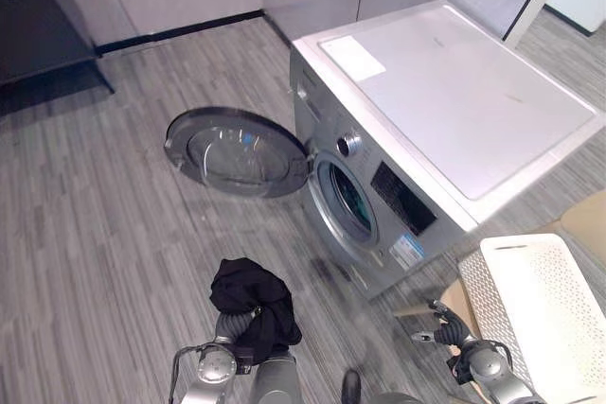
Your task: Grab the laundry basket,head to the washer,open it,put in the laundry and shut it.
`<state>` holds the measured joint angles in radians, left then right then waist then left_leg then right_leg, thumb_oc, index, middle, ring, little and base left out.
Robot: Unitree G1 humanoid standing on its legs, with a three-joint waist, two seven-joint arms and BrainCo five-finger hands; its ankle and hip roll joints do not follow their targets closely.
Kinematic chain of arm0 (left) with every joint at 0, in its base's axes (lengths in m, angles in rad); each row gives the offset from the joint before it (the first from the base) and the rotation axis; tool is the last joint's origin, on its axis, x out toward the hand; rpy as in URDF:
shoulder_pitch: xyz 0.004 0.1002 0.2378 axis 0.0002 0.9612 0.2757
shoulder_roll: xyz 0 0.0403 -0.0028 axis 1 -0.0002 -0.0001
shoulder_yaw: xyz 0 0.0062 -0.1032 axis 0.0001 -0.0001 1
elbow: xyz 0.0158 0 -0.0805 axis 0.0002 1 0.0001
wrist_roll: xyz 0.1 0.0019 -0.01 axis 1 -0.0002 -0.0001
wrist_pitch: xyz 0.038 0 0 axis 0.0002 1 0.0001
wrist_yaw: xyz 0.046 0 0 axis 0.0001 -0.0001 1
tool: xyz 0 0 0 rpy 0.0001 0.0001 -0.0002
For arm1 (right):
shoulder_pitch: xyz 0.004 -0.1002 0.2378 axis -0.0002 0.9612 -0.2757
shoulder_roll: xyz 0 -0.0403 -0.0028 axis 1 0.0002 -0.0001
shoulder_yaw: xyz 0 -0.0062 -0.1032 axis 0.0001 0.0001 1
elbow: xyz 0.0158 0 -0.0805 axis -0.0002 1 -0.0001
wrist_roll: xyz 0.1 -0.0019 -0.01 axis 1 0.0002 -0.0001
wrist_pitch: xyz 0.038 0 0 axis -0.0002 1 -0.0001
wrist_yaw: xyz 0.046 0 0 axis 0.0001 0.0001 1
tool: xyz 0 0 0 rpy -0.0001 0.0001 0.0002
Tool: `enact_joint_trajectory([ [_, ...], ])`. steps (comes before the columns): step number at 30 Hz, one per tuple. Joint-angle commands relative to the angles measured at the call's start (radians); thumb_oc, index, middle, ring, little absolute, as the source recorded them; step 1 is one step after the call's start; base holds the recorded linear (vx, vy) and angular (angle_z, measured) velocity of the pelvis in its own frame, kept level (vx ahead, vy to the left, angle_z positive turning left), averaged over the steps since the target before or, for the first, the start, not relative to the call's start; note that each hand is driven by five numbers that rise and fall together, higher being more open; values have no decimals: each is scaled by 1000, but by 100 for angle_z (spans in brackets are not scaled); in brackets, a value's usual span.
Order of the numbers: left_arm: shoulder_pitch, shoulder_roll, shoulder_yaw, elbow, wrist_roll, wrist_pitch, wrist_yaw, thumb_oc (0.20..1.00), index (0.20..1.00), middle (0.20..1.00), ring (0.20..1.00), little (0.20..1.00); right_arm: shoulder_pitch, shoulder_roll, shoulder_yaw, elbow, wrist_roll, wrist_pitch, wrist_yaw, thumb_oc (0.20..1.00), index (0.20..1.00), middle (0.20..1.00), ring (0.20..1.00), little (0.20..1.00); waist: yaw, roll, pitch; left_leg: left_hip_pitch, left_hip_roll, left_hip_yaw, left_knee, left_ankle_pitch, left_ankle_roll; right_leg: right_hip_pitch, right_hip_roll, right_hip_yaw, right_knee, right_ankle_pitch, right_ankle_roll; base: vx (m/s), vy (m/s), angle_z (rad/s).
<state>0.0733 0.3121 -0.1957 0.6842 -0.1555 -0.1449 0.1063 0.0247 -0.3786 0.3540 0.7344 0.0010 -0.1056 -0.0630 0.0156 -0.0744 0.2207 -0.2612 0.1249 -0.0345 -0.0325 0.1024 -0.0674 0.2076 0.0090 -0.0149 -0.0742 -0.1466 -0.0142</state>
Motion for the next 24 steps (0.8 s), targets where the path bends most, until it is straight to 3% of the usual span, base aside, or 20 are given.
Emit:
enact_joint_trajectory([
  [1, -41, 39, -29, -80, -31, -44, -5, 200, 200, 200, 200, 200, -2, 15, -30, -32, -13, -21, -19, 1000, 1000, 1000, 1000, 1000, 0, -38, -60, -37, -9, 54, 82, 20, -12, -29, -63, 25, 200, -102, 81, 501, 294, -58],
  [2, -56, 40, -46, -72, -16, -45, -7, 200, 200, 200, 200, 200, -8, 23, -33, -13, -9, -20, -17, 1000, 1000, 1000, 1000, 1000, -7, -42, -64, -32, -29, 74, 109, 2, 1, -38, -91, 30, 232, -74, 99, 516, 371, -41],
  [3, -78, 46, -63, -73, -2, -48, -14, 200, 200, 200, 200, 200, -40, 34, -21, 4, -14, -19, -9, 1000, 1000, 1000, 1000, 1000, -12, -41, -69, -4, -47, 128, 119, -31, 28, -113, -133, 27, 351, 19, 122, 357, 274, -13],
  [4, -78, 46, -63, -73, -2, -48, -14, 200, 200, 200, 200, 200, -41, 33, -21, 4, -14, -19, -9, 1000, 1000, 1000, 1000, 1000, -11, -39, -71, -6, -44, 129, 118, -30, 28, -116, -131, 29, 350, 21, 122, 288, 246, -25],
  [5, -89, 53, -70, -76, 4, -50, -13, 200, 200, 200, 200, 200, -57, 43, -13, 15, -17, -21, -12, 1000, 1000, 1000, 1000, 1000, -14, -38, -70, 19, -49, 159, 108, -42, 38, -153, -149, 12, 402, 62, 128, 149, 124, -45],
  [6, -103, 53, -74, -72, 5, -55, -5, 200, 200, 200, 200, 200, -71, 51, -8, 17, -17, -21, -14, 1000, 1000, 1000, 1000, 1000, -13, -32, -73, 40, -48, 189, 98, -55, 44, -181, -171, -30, 426, 83, 136, 358, 228, -109],
  [7, -119, 52, -101, -66, 17, -53, -12, 200, 200, 200, 200, 200, -78, 63, -5, 16, -4, -22, -11, 1000, 1000, 1000, 1000, 1000, -39, -20, -81, 107, -58, 221, 55, -66, 50, -238, -145, -46, 435, 89, 131, 270, 154, -112],
  [9, -120, 51, -102, -65, 23, -54, -9, 200, 200, 200, 200, 200, -83, 63, -4, 16, -4, -22, -12, 1000, 1000, 1000, 1000, 1000, -48, -10, -83, 132, -58, 234, 36, -73, 54, -265, -128, -50, 426, 80, 131, 222, 99, -65],
  [10, -127, 48, -107, -58, 23, -56, -4, 200, 200, 200, 200, 200, -91, 65, -2, 21, -1, -22, -16, 1000, 1000, 1000, 1000, 1000, -56, -5, -82, 156, -61, 250, 24, -83, 55, -283, -120, -81, 394, 68, 129, 242, 85, -26],
  [11, -137, 53, -115, -54, 21, -53, -7, 200, 200, 200, 200, 200, -97, 69, 5, 28, -5, -23, -18, 1000, 1000, 1000, 1000, 1000, -68, 2, -71, 191, -55, 275, 13, -98, 54, -315, -123, -156, 350, 46, 124, 158, 50, -45],
  [12, -138, 53, -115, -54, 21, -53, -7, 200, 200, 200, 200, 200, -98, 69, 5, 28, -5, -23, -18, 1000, 1000, 1000, 1000, 1000, -67, 3, -72, 189, -53, 275, 13, -97, 54, -317, -121, -156, 347, 49, 124, 103, 35, -80],
  [14, -132, 50, -114, -49, 26, -53, -15, 200, 200, 200, 200, 200, -100, 81, 20, 30, -24, -25, -14, 1000, 1000, 1000, 1000, 1000, -51, 4, -85, 247, -38, 358, -11, -125, 37, -275, -177, -364, 277, 39, 119, 126, 13, -76],
  [16, -123, 49, -117, -50, 33, -51, -22, 200, 200, 200, 200, 200, -93, 83, 16, 35, -27, -22, -14, 1000, 1000, 1000, 1000, 1000, -55, 6, -90, 265, -39, 375, -21, -126, 36, -277, -176, -374, 281, 37, 123, 102, -32, -79],
  [18, -108, 44, -116, -38, 46, -49, -33, 200, 200, 200, 200, 200, -66, 81, 1, 44, -25, -19, -8, 1000, 1000, 1000, 1000, 1000, -79, -1, -101, 265, -47, 379, 4, -139, 30, -252, -139, -308, 212, 32, 122, 102, -87, -61],
  [21, -101, 40, -122, -33, 51, -49, -43, 200, 200, 200, 200, 200, -47, 71, -5, 69, -22, -16, -10, 1000, 1000, 1000, 1000, 1000, -88, -2, -90, 245, -42, 377, 103, -165, 16, -217, -120, -251, 138, 46, 104, 5, -55, -8],
  [22, -120, 33, -133, -15, 46, -54, -34, 200, 200, 200, 200, 200, -63, 63, -1, 87, -10, -13, -13, 1000, 1000, 1000, 1000, 1000, -78, -6, -67, 186, -41, 299, 158, -138, 3, -233, -119, -218, 127, 66, 90, -103, 21, -63],
  [23, -121, 33, -133, -15, 46, -54, -34, 200, 200, 200, 200, 200, -63, 63, -2, 87, -10, -13, -13, 1000, 1000, 1000, 1000, 1000, -78, -5, -67, 186, -41, 299, 159, -138, 3, -233, -118, -218, 127, 66, 90, -108, 53, -103],
  [24, -129, 30, -141, -12, 36, -58, -31, 200, 200, 200, 200, 200, -69, 59, 2, 83, -7, -15, -16, 1000, 1000, 1000, 1000, 1000, -71, -6, -65, 167, -50, 224, 146, -145, -2, -243, -116, -196, 128, 68, 92, 1, 28, -114],
])
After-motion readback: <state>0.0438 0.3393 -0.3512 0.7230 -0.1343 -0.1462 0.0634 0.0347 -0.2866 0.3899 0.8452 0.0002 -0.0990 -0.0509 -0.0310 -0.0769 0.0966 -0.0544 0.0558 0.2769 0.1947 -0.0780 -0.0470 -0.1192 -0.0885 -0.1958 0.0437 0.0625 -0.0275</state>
